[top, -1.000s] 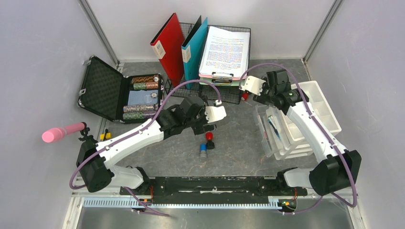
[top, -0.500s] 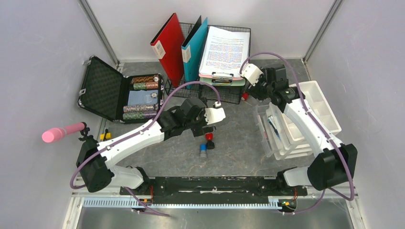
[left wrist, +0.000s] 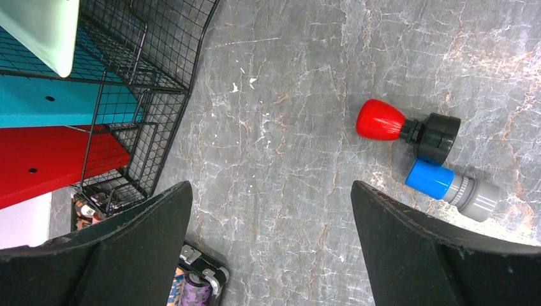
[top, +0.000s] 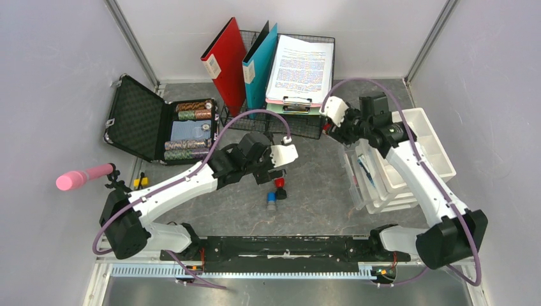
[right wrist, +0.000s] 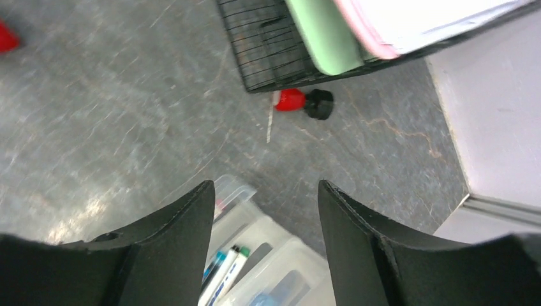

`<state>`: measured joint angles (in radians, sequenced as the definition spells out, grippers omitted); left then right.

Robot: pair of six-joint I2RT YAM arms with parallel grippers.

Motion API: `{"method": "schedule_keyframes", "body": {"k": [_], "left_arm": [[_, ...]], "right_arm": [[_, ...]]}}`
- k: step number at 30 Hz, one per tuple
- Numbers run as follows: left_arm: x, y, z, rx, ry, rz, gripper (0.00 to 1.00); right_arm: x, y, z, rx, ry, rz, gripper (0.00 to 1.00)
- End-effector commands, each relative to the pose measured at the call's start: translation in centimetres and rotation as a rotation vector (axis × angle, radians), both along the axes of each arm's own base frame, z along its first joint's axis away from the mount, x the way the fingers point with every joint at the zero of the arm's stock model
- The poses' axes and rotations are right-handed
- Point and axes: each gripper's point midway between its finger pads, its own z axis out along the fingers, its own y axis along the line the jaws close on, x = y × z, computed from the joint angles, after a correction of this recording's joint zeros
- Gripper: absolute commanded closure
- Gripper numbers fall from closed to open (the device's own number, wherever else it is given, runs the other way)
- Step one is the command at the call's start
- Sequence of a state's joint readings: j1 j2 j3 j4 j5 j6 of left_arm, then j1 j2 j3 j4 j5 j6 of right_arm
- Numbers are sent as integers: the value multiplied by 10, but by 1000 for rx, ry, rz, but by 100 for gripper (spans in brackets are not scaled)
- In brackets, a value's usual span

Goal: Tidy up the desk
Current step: Close the drawer in the storage box.

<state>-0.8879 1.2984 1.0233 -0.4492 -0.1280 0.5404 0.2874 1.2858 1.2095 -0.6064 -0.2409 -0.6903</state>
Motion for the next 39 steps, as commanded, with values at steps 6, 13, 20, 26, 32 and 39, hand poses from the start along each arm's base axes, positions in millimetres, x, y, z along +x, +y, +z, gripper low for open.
{"method": "schedule_keyframes", "body": {"k": [6,13,20,26,32,39], "left_arm": [[9,13,17,-99,-6,79,0],[12,28,16,-85,-5,112,0],[13,37,18,-95,-17,128,0],[12,39,15,-89,-12,128,0],[12,40,13,-85,-12,127,0],[11,40,14,-90,-14,125,0]], "right_arm": [[-76,6,-57,-217,153,270,36],[-91,-6,-99,-397,234,284,39],[-96,-46,-115,-607,265,222,41],[-98,-69,-104,-717,244,184,41],[-100,-88,-100,-798,231,149,40],[-91,-74,-95,-716,187,143,38]]}}
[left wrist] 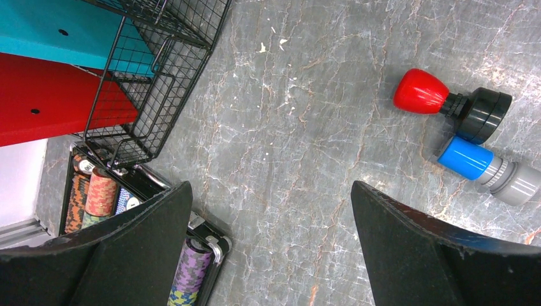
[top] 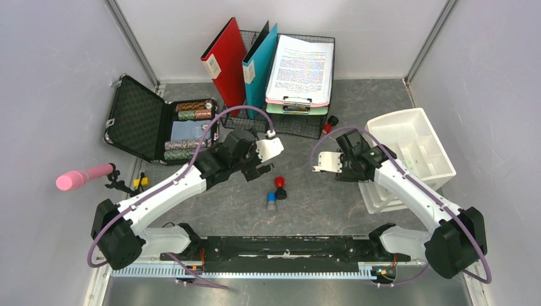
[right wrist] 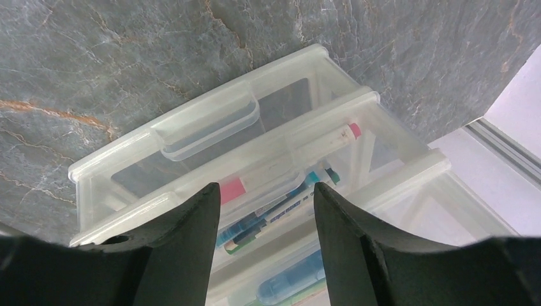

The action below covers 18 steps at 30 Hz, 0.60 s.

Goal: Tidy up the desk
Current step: Close the drawer in the storage box.

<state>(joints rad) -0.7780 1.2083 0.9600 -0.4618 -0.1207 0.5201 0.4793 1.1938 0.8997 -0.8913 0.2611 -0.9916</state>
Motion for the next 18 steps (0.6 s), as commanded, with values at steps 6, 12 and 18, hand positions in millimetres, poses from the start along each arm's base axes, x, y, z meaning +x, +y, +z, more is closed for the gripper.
{"method": "schedule_keyframes", "body": {"k": [6,12,18], "left_arm": [[0,-2,15,-64,-26,8,0],[1,-3,17,-69,-30,6,0],[2,-4,14,-62,-25,3,0]], "right_arm": [[16,7,6,29,-58,11,38],[9,-13,-2,-85,-44,8,37],[13,-4,3,-25,-60,15,36]]}}
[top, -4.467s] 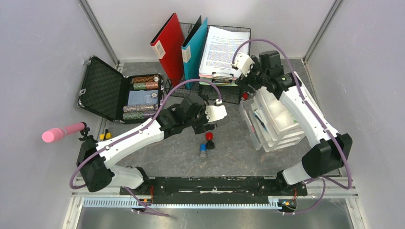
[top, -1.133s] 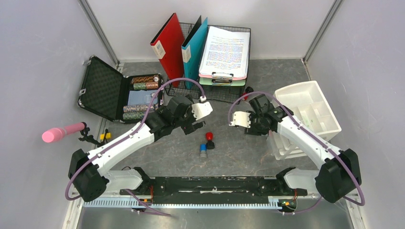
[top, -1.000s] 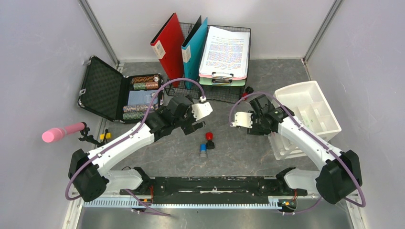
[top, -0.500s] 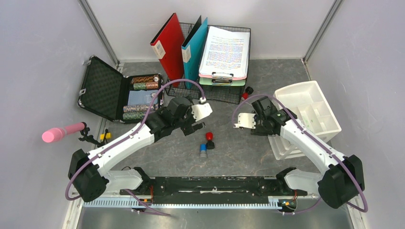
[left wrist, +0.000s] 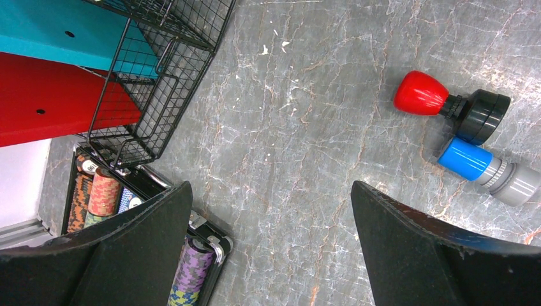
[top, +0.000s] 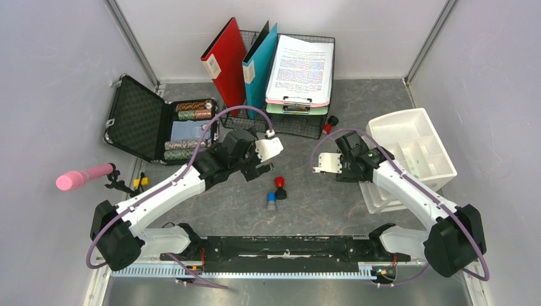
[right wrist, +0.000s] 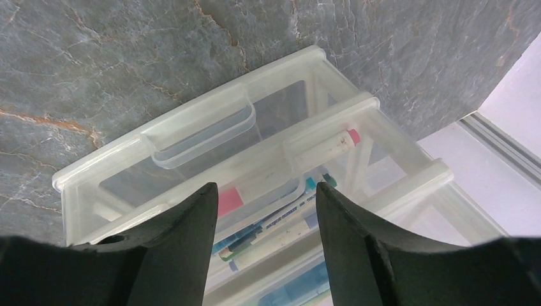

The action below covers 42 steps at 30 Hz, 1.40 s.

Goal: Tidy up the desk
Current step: Close the drawer in the storage box.

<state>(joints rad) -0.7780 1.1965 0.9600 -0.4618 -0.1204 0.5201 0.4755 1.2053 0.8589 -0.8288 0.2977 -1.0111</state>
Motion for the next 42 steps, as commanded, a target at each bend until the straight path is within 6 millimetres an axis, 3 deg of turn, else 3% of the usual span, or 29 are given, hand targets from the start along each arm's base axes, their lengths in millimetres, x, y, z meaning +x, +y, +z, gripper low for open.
{"method": "schedule_keyframes", "body": {"k": [1,7,11,14,19,25,37,42], "left_arm": [[2,-5,10,-53,-17,4,0],[3,-4,14,-58,-25,8,0],[2,-3,15,-60,-26,14,0],[2,-1,17,-65,-30,16,0],[1,0,20,-74,-36,20,0],[1,0,20,-83,-35,21,0],[2,0,20,-90,-33,24,0],[2,-1,20,-93,-28,24,0]], "right_arm": [[9,7,14,47,-45,18,35],[46,50,46,318,-212,-38,33],[80,60,66,448,-363,-176,35],[100,63,66,583,-406,-292,35],[132,47,57,726,-436,-462,34],[164,35,60,797,-502,-585,35],[230,8,65,853,-593,-783,29],[253,4,47,897,-561,-883,29]]}}
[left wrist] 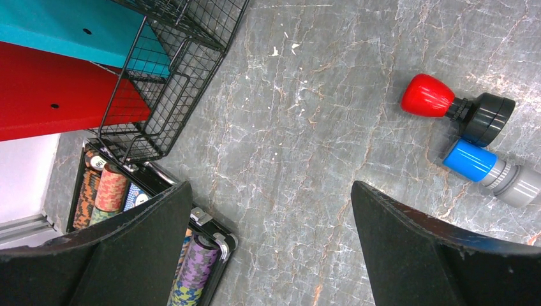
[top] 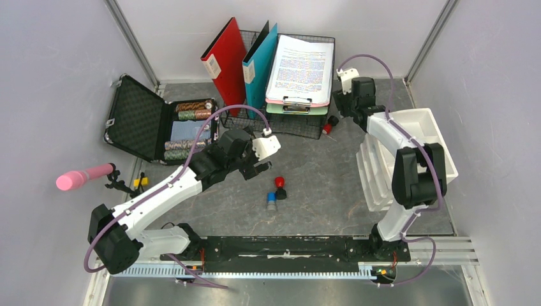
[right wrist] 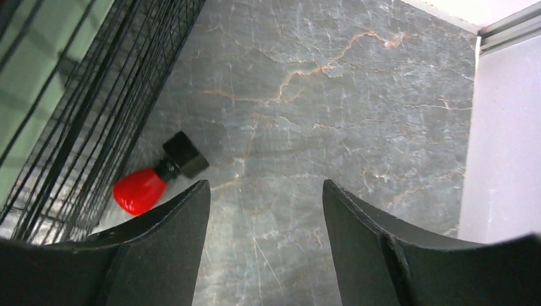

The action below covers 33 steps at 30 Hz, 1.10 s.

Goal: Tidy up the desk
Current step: Close the drawer in the storage box, then move the stationery to the center of the board.

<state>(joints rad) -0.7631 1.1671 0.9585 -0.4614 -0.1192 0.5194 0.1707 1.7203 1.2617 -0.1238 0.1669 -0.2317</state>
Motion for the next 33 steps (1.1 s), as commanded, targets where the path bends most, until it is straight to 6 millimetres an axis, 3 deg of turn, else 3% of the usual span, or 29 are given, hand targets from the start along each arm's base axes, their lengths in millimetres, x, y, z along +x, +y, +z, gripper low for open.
{"method": "schedule_keyframes", "body": {"k": [1,8,15,20,27,33], "left_arm": [[1,-5,10,-68,-8,10,0],[5,-5,1,-39,6,25,0],[11,-1,-3,-15,5,51,0],[15,5,-3,-8,1,71,0],[16,7,-2,-10,2,76,0],[14,6,4,-34,-4,71,0]], "right_arm": [[28,-3,2,106,-25,-88,29],[50,-8,-23,202,0,-128,29],[78,4,-56,290,64,-127,32],[83,12,-83,322,117,-118,33],[61,22,-106,367,195,-88,37],[34,20,-105,346,208,-75,38]]}}
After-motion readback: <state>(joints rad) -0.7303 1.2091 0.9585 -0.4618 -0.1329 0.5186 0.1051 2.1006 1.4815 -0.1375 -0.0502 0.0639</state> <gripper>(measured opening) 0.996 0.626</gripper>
